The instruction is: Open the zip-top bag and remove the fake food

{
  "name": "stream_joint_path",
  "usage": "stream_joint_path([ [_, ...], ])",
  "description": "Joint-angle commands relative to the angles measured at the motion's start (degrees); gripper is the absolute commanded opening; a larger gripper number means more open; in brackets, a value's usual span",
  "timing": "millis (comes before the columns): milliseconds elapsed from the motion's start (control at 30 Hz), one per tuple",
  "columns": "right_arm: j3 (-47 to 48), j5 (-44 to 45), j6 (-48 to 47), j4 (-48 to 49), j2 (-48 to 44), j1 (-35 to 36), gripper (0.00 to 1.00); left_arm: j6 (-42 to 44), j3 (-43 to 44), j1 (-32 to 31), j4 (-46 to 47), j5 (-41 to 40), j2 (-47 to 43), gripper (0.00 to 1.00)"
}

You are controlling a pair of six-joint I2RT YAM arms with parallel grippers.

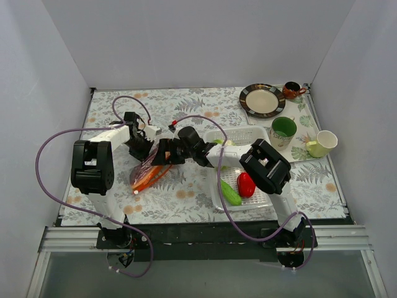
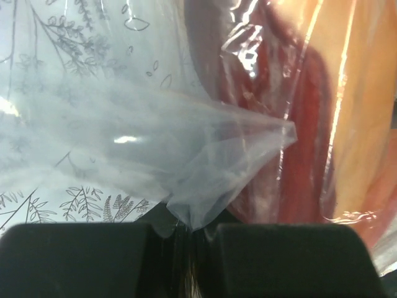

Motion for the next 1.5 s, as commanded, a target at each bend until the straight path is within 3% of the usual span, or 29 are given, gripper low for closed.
stream_joint_path([
  [0, -0.33, -2.18, 5.19, -1.89, -1.17, 1.0, 0.98, -0.93, -5.85, -2.63, -0.38, 5.63, 6.26, 0.0],
  [300, -7.87, 5.38, -2.01, -9.81, -11.01, 1.7, 0.98, -0.05, -4.28, -1.49, -0.55, 5.72, 8.8, 0.0],
  [433, -10.87, 7.06, -3.52, -8.16, -11.99, 2.05, 0.74, 0.22, -4.1, -1.14, -0.55, 5.28, 9.77, 0.0],
  [700, -9.03, 10.66, -4.31, -8.15, -9.08, 1.96, 0.59, 0.83, -4.28, -0.7, -1.25, 4.14, 9.16, 0.0],
  [767, -8.5, 11.53, -4.74, -7.36, -8.12, 1.96, 0.53, 0.83, -4.45, -0.52, -1.25, 4.05, 9.25, 0.0],
  [800, -8.32, 11.8, -4.83, -7.01, -7.77, 1.96, 0.43, 0.83, -4.36, -0.43, -1.16, 3.96, 9.42, 0.0],
  [867, -6.93, 12.15, -4.75, -7.09, -6.19, 1.96, 0.37, 0.83, -4.71, -0.52, -1.16, 3.79, 9.6, 0.0],
  [1167, -3.84, 9.97, -2.91, -3.85, -1.7, 1.0, 0.64, 1.53, -5.68, -0.26, -0.46, 1.94, 9.86, 0.0],
  [1300, -5.86, 7.14, -0.45, 3.09, -2.4, 0.56, 0.79, 1.45, -6.03, -0.26, -0.29, 1.68, 10.39, 0.0],
  [1467, -2.96, 4.69, 3.24, 5.38, -0.03, -0.5, 0.84, 1.01, -5.94, -0.26, -0.64, 2.38, 11.09, 0.0],
])
